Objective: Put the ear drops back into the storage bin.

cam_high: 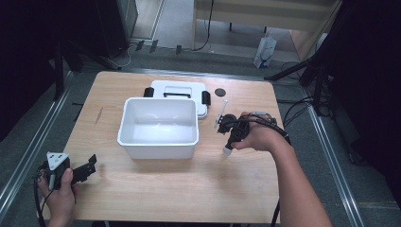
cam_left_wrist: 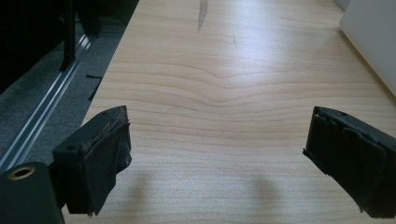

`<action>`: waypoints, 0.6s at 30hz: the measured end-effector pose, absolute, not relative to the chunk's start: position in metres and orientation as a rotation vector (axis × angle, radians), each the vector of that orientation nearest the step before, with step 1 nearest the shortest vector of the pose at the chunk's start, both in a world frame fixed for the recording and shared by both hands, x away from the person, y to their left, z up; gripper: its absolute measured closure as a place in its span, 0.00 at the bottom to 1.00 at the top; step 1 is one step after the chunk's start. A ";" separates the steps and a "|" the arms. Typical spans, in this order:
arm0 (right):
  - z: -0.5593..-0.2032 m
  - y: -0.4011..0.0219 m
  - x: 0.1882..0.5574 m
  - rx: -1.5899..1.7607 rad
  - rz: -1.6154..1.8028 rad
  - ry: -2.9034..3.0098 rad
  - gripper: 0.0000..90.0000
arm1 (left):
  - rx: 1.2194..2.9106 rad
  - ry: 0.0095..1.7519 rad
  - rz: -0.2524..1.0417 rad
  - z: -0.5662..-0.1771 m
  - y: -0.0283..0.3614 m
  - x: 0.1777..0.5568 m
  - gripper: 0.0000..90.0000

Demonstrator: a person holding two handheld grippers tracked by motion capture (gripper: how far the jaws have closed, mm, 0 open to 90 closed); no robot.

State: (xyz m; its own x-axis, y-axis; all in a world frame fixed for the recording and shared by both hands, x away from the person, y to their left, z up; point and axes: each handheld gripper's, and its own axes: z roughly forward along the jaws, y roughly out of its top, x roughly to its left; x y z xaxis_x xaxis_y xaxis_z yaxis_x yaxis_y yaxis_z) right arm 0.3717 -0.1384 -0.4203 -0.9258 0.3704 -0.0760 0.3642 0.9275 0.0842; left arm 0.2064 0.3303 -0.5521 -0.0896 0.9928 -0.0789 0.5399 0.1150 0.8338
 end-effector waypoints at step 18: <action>-0.341 -0.103 0.375 0.432 0.202 2.973 0.80 | 1.503 1.716 0.848 -0.552 0.331 0.206 0.08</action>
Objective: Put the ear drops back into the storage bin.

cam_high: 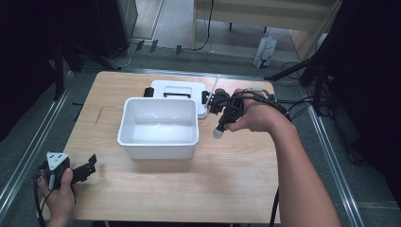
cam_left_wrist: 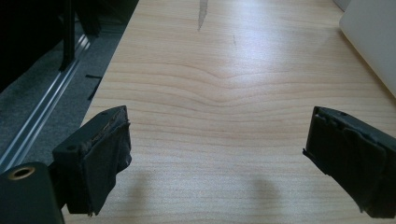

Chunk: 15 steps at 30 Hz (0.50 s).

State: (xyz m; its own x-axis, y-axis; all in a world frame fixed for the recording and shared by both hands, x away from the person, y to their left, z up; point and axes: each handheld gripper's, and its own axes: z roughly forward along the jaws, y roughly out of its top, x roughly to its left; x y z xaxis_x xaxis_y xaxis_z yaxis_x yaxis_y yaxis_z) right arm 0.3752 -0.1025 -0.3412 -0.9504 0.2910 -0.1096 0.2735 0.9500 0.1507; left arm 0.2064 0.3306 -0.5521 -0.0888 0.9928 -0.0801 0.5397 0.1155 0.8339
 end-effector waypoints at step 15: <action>-0.309 -0.062 0.375 0.297 0.210 2.982 0.80 | 1.499 1.717 0.843 -0.552 0.331 0.206 0.08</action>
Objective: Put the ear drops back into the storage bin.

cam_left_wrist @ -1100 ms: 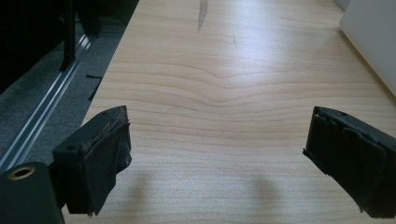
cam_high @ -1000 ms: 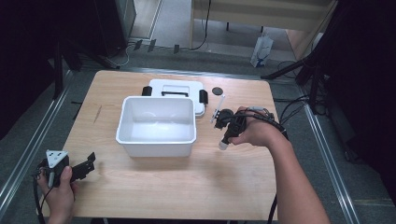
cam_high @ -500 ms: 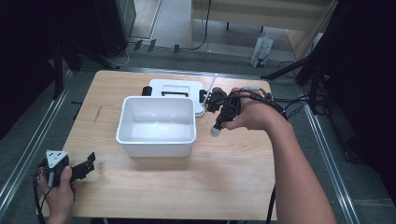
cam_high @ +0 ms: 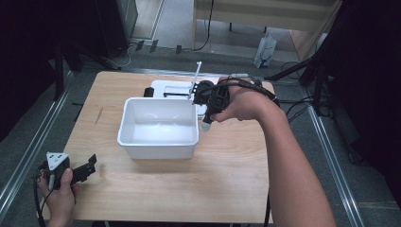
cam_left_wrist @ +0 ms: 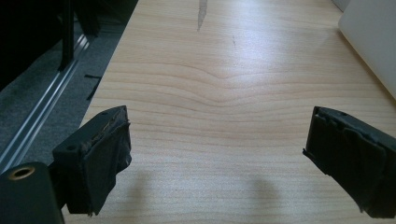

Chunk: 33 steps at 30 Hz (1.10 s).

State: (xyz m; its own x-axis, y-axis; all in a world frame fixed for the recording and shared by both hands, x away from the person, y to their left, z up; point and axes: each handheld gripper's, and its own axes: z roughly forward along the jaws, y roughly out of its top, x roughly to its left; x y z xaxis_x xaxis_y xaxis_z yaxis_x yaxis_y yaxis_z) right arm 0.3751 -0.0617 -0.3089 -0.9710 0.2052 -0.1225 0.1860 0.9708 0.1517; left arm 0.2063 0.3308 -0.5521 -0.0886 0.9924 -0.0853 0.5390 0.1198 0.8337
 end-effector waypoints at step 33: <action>-0.358 -0.012 0.392 0.098 0.229 2.955 0.80 | 1.494 1.716 0.833 -0.552 0.332 0.206 0.08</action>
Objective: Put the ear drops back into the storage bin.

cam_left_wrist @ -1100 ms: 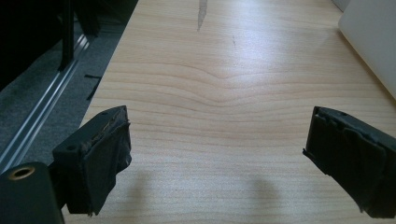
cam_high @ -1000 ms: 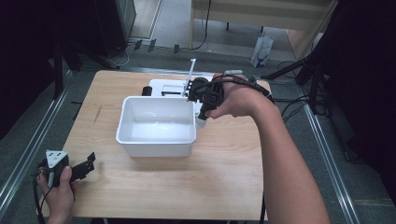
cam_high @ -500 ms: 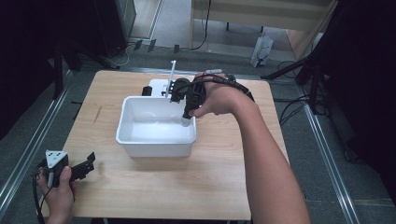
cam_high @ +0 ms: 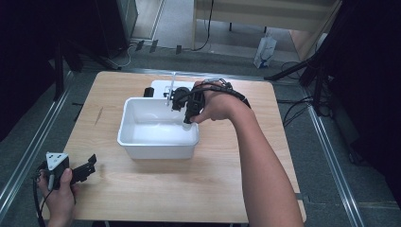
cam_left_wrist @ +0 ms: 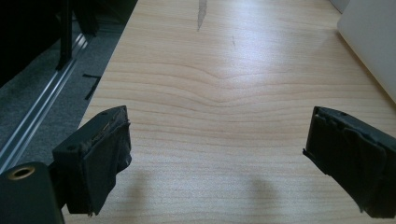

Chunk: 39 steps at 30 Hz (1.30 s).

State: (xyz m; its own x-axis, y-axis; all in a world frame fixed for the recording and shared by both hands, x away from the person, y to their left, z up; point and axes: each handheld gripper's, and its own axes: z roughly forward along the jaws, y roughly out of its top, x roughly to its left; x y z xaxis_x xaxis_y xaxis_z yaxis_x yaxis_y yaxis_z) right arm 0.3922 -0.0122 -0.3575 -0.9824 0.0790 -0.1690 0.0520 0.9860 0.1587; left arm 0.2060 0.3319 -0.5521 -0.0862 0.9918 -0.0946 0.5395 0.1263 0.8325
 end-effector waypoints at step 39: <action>-0.426 -0.012 0.402 -0.001 0.103 2.939 0.80 | 1.491 1.715 0.834 -0.552 0.332 0.206 0.08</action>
State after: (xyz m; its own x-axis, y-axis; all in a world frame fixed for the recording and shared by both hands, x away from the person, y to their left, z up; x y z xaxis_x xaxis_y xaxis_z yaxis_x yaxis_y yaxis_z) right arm 0.4021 -0.0118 -0.4261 -0.9799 0.0065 -0.1995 -0.0074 0.9976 0.0693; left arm 0.2057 0.3318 -0.5522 -0.0867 0.9915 -0.0965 0.5367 0.1281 0.8340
